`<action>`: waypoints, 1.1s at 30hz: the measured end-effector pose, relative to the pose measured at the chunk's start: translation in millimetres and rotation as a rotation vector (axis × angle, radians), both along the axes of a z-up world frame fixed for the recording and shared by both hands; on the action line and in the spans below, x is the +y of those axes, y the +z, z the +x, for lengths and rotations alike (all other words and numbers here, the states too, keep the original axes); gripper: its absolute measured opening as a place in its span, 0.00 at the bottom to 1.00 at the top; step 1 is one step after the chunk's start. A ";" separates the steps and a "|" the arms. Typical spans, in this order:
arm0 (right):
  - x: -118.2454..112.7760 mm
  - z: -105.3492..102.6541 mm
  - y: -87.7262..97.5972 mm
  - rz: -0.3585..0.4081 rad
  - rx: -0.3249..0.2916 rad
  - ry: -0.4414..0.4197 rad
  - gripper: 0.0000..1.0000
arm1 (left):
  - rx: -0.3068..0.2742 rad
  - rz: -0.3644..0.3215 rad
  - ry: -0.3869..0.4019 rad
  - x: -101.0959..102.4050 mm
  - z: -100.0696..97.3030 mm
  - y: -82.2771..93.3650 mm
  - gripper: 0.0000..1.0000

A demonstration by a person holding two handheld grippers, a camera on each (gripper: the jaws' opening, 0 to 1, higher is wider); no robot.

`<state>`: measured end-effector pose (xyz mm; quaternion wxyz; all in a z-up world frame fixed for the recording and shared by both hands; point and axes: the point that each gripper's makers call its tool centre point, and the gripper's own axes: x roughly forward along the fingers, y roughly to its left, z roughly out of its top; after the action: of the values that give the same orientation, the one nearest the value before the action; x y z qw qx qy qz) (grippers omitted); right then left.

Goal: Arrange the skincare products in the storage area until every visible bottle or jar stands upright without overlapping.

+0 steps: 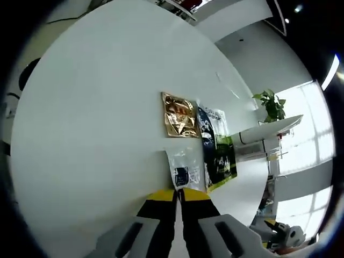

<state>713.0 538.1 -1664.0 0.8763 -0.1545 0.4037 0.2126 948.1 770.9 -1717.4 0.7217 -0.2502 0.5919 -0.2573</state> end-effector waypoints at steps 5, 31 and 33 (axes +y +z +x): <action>0.0 0.2 0.5 0.000 -0.002 -0.001 0.49 | 0.015 0.016 0.003 1.9 0.2 -0.7 0.02; -0.2 0.5 2.0 -0.008 -0.012 0.004 0.47 | -0.003 0.071 0.045 2.0 1.4 3.1 0.09; -0.2 0.3 1.8 -0.010 -0.011 0.005 0.47 | -0.003 0.071 0.055 2.9 2.3 4.3 0.12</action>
<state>713.3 537.9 -1662.1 0.8772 -0.1610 0.3996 0.2118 950.4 773.8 -1713.0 0.7379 -0.2401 0.5924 -0.2165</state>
